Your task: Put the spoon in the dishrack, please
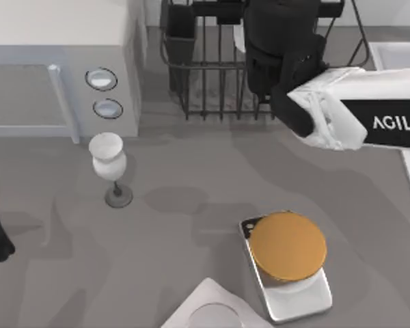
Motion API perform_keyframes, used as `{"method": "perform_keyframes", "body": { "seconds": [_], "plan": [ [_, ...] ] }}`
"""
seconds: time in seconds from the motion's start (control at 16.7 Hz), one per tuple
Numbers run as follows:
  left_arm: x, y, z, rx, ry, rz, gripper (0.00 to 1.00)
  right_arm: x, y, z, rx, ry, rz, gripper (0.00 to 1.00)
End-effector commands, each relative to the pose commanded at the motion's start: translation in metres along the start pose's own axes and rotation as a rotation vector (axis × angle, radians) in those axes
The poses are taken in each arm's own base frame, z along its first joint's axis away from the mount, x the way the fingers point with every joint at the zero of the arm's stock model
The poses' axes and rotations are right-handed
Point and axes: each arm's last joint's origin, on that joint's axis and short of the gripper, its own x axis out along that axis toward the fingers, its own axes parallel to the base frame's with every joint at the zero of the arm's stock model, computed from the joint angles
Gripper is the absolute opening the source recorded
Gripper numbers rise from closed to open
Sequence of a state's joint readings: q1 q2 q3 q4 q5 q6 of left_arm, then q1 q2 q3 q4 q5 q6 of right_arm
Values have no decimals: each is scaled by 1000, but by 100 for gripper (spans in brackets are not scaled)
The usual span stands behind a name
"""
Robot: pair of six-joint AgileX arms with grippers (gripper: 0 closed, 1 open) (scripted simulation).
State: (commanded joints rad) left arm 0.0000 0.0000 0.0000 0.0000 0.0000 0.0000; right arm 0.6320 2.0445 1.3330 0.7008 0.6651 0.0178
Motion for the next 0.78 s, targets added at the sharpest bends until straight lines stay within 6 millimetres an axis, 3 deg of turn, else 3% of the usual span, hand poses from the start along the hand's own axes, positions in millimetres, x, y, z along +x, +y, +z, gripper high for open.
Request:
{"method": "perform_keyframes", "body": {
  "seconds": [0.72,0.78],
  "plan": [
    [0,0,0,0,0,0,100,0,0,0,0,0,0,98],
    [0,0,0,0,0,0,100,0,0,0,0,0,0,100]
  ]
}}
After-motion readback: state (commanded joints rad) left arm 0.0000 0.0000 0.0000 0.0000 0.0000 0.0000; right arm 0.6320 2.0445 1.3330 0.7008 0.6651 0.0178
